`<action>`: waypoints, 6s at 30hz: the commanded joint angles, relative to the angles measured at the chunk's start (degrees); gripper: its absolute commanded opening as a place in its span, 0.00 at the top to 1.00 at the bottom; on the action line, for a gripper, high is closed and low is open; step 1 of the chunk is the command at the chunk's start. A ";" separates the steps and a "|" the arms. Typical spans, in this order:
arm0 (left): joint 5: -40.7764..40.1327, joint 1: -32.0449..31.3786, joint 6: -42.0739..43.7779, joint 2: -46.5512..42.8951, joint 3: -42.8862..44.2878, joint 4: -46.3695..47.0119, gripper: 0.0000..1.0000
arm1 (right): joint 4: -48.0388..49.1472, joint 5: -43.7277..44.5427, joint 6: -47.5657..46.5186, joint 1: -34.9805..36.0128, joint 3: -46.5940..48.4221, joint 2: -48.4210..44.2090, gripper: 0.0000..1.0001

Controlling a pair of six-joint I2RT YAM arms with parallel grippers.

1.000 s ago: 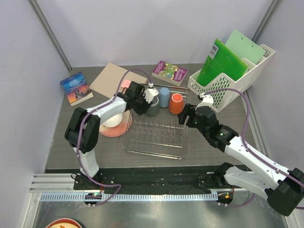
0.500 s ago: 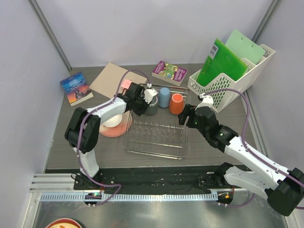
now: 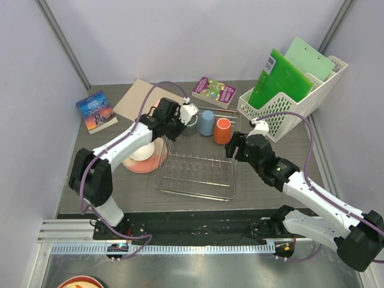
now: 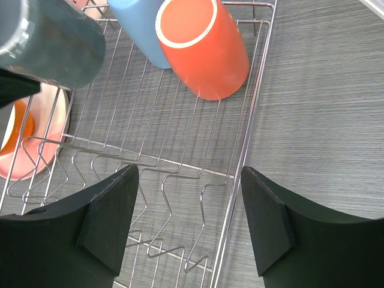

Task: Unload the mixed dishes from the dish rack
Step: Pick up the cup from the dish rack, then place the cup at the center of the board, then pick up the cup from the dish rack.

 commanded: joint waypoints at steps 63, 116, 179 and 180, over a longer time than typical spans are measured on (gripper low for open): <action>38.01 -3.69 -92.23 -27.85 -29.90 82.66 0.99 | 47.90 -24.28 9.05 0.12 8.70 8.38 0.36; -13.94 -3.61 -74.47 -44.38 -27.88 6.02 0.23 | -17.94 3.14 10.72 -27.39 15.21 19.97 0.99; -15.25 -3.95 -55.40 17.75 37.85 -7.69 0.00 | 4.30 -17.33 -0.80 -15.44 1.94 -11.47 0.31; -14.99 -3.96 -55.66 18.46 38.21 -7.34 0.00 | 4.56 -17.94 -0.09 -15.35 1.68 -12.52 0.31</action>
